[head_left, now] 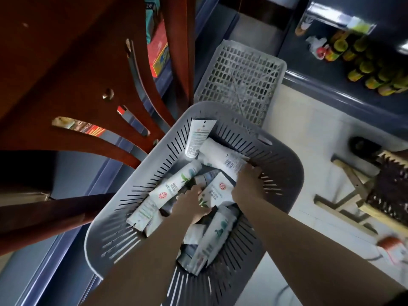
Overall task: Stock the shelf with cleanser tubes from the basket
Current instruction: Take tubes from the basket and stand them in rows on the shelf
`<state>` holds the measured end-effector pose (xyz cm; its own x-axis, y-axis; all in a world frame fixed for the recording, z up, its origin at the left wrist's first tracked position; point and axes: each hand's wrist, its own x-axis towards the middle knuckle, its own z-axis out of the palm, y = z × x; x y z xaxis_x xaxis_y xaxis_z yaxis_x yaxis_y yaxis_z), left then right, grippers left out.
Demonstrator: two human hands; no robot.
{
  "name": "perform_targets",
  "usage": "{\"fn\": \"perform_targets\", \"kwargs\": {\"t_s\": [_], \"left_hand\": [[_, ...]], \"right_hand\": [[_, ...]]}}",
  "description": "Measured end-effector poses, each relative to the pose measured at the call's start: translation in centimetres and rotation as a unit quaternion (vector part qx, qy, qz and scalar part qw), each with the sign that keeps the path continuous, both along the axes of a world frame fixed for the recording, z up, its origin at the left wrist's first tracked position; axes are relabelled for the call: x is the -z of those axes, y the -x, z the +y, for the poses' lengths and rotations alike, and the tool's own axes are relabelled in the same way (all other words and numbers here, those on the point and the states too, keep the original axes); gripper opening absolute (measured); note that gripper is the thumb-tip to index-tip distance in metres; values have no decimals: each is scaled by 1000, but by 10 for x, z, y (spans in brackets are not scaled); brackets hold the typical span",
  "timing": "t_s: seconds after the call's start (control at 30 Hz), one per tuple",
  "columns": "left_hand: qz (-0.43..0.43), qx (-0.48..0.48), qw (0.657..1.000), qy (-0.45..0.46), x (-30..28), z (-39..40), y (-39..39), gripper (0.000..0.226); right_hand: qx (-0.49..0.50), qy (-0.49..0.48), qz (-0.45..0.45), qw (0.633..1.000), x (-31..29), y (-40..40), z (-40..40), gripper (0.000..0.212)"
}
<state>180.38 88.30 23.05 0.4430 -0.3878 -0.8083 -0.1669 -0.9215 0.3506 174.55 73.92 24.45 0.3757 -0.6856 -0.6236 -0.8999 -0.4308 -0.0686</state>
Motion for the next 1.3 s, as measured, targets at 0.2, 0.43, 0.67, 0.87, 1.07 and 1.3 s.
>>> {"fn": "perform_targets", "kwargs": {"t_s": [0.2,0.43,0.67,0.87,1.07,1.3], "left_hand": [[50,-122,991,35,-5,26,-11,70],[89,-241,962,89,-46,38,-22,76],[55,-281,937,201,-132,43,-22,69],[23,-295,907,300,-232,56,-13,34],[-22,-313,861,401,-347,77,8,30],[-110,-323,802,490,-478,112,25,24]], "right_hand": [[-22,51,-22,998,-12,3,-4,45],[14,8,-106,994,-65,9,-9,22],[-116,34,-138,983,-153,3,-4,28],[-106,-91,-333,932,-242,23,-9,36],[-103,-168,-470,860,-356,23,4,41],[-77,-272,-586,759,-489,7,45,2]]}}
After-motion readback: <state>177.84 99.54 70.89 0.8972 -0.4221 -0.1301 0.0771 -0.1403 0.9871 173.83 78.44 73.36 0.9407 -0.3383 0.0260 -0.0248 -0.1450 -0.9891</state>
